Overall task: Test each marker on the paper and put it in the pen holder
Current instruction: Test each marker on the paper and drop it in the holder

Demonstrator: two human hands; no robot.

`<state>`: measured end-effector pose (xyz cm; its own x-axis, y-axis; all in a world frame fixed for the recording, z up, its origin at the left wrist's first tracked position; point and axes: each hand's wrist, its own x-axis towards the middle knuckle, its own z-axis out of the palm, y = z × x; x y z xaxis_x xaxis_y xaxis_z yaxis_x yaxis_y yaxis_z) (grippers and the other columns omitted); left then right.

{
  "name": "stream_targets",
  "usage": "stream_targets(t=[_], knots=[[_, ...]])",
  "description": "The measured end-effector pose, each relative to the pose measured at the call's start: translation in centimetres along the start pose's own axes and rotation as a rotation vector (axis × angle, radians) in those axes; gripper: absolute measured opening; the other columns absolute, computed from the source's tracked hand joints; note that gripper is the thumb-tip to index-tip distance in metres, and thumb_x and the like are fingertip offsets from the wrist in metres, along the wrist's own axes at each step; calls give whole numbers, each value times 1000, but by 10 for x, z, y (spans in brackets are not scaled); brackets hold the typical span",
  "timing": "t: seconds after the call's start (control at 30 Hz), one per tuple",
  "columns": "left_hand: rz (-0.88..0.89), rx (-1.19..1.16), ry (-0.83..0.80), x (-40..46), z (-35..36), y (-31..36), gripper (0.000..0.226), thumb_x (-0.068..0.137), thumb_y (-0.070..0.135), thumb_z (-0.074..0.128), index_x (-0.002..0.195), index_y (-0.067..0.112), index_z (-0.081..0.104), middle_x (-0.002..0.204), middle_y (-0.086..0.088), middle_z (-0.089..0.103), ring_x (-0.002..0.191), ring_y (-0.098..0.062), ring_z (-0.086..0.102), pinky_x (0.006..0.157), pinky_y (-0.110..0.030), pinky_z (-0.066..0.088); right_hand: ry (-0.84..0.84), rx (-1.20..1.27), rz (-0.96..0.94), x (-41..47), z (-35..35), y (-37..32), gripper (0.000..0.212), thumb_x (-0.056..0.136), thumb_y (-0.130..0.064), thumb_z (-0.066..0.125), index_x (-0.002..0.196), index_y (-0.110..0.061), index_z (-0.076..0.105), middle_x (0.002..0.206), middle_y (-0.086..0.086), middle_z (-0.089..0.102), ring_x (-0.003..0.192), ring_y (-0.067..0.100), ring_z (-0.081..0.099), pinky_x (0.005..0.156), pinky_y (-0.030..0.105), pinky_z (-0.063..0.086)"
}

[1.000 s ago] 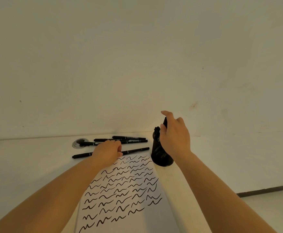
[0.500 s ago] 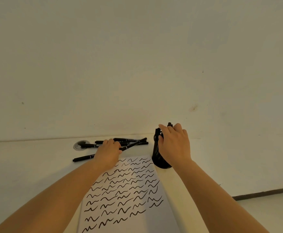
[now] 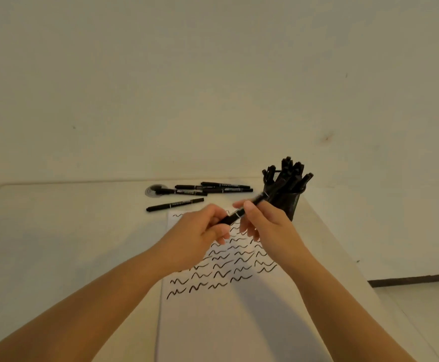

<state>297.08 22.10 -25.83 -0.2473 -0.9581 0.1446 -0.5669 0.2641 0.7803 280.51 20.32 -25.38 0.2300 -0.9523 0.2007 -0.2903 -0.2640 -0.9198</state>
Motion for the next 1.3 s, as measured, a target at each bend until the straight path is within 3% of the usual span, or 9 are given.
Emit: stream_targets(t=[0.17, 0.3, 0.4, 0.5, 0.63, 0.73, 0.83, 1.13, 1.3], knots=[[-31, -38, -63, -28, 12, 6, 16, 89, 32, 53, 76, 37, 60, 66, 20, 66, 63, 0, 61, 57, -15, 44, 45, 105, -13, -31, 9, -2, 25, 95, -25, 44, 78, -25, 62, 51, -14, 57, 51, -1, 49, 51, 10, 40], [-7, 11, 62, -48, 24, 9, 14, 86, 33, 56, 74, 35, 62, 64, 25, 64, 58, 6, 59, 55, -9, 42, 124, 55, -1, -46, 22, 1, 27, 93, -26, 45, 70, -25, 60, 46, -13, 53, 45, 0, 44, 45, 10, 35], [29, 141, 191, -65, 29, 0, 11, 85, 39, 56, 80, 32, 63, 66, 15, 65, 63, -2, 61, 62, -28, 49, 341, 170, 130, -46, 28, 5, 30, 93, -29, 46, 66, -22, 57, 46, -9, 50, 45, 4, 42, 47, 17, 35], [-23, 132, 265, -85, 19, -21, 13, 86, 35, 58, 73, 40, 60, 63, 18, 64, 58, 3, 57, 54, -16, 41, 596, 258, 184, -40, 4, 6, 31, 93, -35, 45, 68, -20, 56, 54, -3, 47, 50, 10, 40, 50, 24, 33], [-92, 46, 334, -91, -13, -52, 22, 92, 23, 50, 75, 35, 58, 72, 24, 69, 68, 6, 62, 63, -6, 41, 349, 36, 76, -54, 20, 5, 21, 88, -28, 56, 68, -21, 58, 44, -8, 57, 41, -1, 47, 43, 10, 36], [-105, 71, 213, -85, -19, -63, 21, 95, 31, 41, 82, 37, 56, 86, 17, 71, 62, -2, 58, 62, -22, 42, 90, 81, 106, -63, 57, 2, 15, 83, -24, 61, 69, -21, 61, 48, -8, 61, 44, 0, 53, 46, 11, 41], [-102, 100, 115, -84, -14, -71, 22, 95, 29, 41, 79, 41, 50, 90, 26, 68, 76, 9, 56, 61, -10, 35, -80, 155, 129, -66, 81, 5, 18, 83, -16, 60, 66, -22, 61, 50, -2, 62, 45, 3, 54, 45, 10, 39], [-62, 130, 104, -86, -14, -77, 17, 94, 36, 40, 81, 45, 46, 98, 13, 68, 91, -9, 59, 78, -31, 47, -30, 102, 82, -71, 86, 23, 26, 82, -10, 58, 64, -29, 59, 55, -1, 65, 54, 7, 58, 55, 12, 44], [-73, 134, 105, -85, -13, -78, 17, 94, 36, 41, 81, 46, 46, 96, 16, 68, 90, -6, 60, 76, -27, 46, -70, -24, 21, -74, 88, 24, 17, 82, -17, 59, 68, -27, 59, 61, -3, 66, 55, 5, 54, 53, 17, 41]])
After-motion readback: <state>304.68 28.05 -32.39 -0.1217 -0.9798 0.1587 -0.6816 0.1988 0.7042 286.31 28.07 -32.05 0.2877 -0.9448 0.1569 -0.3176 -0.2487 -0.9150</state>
